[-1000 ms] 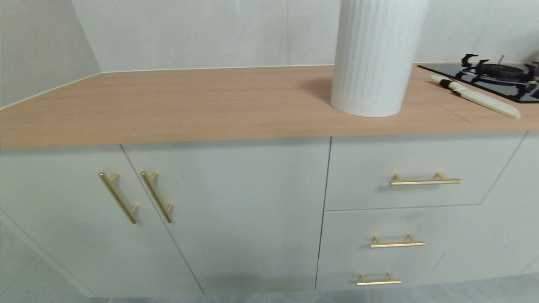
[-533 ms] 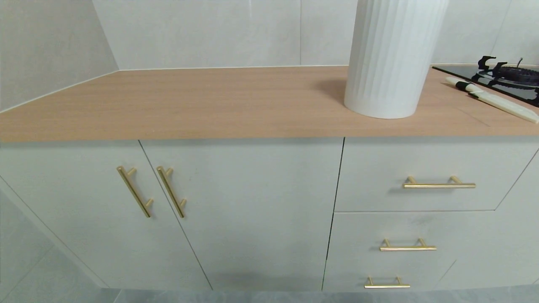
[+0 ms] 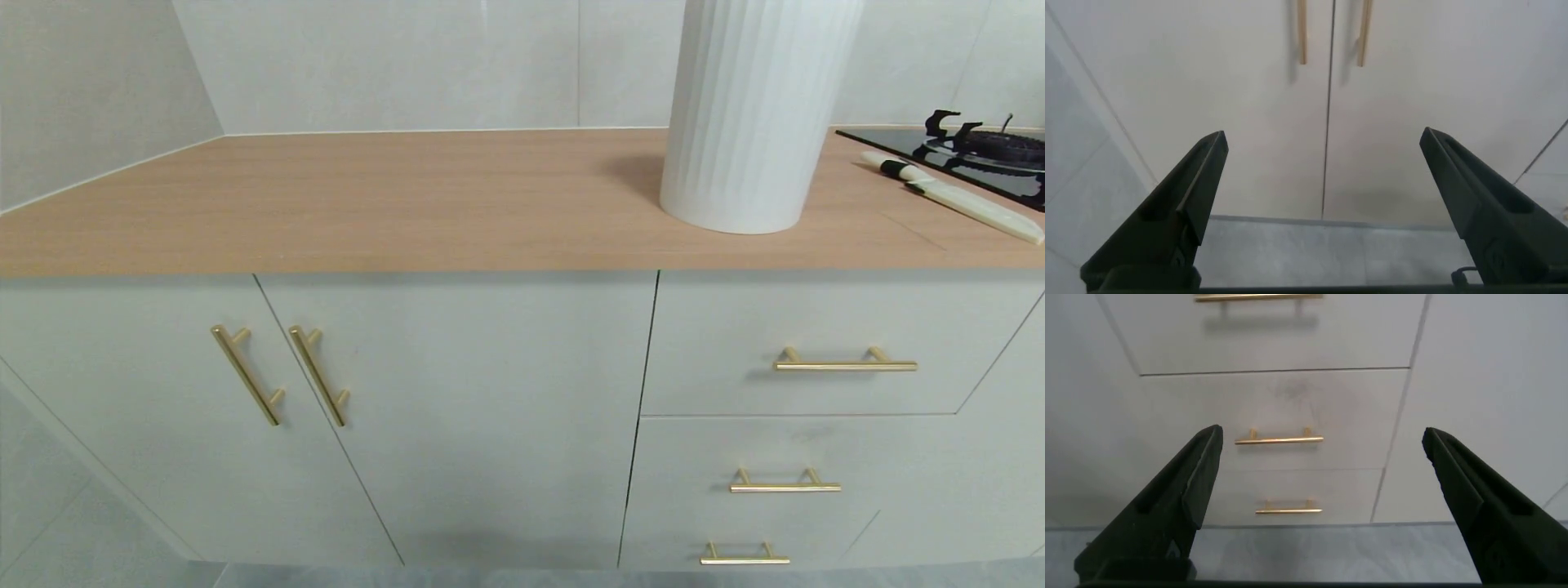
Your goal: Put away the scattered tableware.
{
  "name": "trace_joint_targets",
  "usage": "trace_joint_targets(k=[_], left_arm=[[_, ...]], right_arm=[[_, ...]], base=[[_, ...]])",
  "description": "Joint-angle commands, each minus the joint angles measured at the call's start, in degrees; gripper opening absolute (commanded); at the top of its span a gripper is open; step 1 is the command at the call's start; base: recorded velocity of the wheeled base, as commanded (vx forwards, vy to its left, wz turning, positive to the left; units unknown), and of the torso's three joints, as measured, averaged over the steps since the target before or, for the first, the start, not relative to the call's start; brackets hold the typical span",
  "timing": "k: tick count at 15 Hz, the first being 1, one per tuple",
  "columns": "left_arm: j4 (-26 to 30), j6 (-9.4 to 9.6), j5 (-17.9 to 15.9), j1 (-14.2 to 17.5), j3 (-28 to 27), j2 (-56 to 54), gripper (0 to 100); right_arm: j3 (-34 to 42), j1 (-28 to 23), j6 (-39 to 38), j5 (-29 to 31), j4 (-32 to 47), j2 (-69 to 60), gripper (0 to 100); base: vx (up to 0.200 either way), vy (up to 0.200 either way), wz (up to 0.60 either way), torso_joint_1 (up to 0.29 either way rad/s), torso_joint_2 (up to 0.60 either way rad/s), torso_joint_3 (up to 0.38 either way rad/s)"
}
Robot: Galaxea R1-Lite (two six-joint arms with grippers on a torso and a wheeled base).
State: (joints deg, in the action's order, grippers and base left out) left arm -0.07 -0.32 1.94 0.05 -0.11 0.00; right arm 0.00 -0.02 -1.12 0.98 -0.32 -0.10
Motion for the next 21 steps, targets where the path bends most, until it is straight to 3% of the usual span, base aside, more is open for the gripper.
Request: trace_joint_targets(k=[1, 6, 14, 21], left_arm=[[-0.01, -0.03, 0.00, 0.04, 0.02, 0.09, 100], [-0.01, -0.03, 0.08, 0.04, 0.02, 0.09, 100], [-0.01, -0.03, 0.00, 0.04, 0.02, 0.09, 100], [-0.01, -0.12, 0.00, 0.04, 0.02, 0.09, 100]], right_arm=[[0.00, -0.06, -0.02, -0.01, -0.03, 0.10, 100], [0.00, 0.02, -0.02, -0.01, -0.03, 0.10, 100], [0.00, -0.06, -0.02, -0.01, -0.03, 0.10, 100], [0.00, -0.06, -0.02, -0.01, -0.03, 0.10, 100]], base=[[0.000, -0.200, 0.00, 0.002, 0.00, 0.002], [0.000, -0.200, 0.00, 0.004, 0.00, 0.000], [0.000, 0.000, 0.00, 0.000, 0.00, 0.000], [0.171, 0.000, 0.00, 0.003, 0.00, 0.003]])
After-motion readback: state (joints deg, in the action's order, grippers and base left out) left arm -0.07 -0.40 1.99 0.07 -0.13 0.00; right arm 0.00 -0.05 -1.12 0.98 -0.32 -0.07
